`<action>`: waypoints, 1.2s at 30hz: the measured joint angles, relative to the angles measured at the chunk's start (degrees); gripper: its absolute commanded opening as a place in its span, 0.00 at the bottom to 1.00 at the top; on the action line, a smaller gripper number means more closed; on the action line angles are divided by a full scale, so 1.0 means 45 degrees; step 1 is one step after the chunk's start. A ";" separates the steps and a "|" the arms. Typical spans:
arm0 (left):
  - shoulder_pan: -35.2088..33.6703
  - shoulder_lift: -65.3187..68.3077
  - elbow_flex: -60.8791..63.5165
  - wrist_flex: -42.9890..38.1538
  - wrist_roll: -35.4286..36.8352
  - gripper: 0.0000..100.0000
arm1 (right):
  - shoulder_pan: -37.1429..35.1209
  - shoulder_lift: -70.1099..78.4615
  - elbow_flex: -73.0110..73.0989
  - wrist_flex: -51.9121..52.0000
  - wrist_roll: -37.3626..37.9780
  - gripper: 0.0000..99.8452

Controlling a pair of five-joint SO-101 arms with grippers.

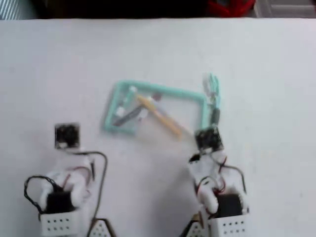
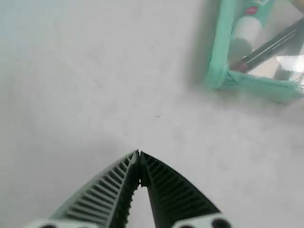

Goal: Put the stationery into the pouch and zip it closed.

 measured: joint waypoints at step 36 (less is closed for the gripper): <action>-0.0137 -0.0020 0.0000 0.1114 0.0000 0.02 | 0.2618 0.0000 0.0000 0.1074 0.0000 0.02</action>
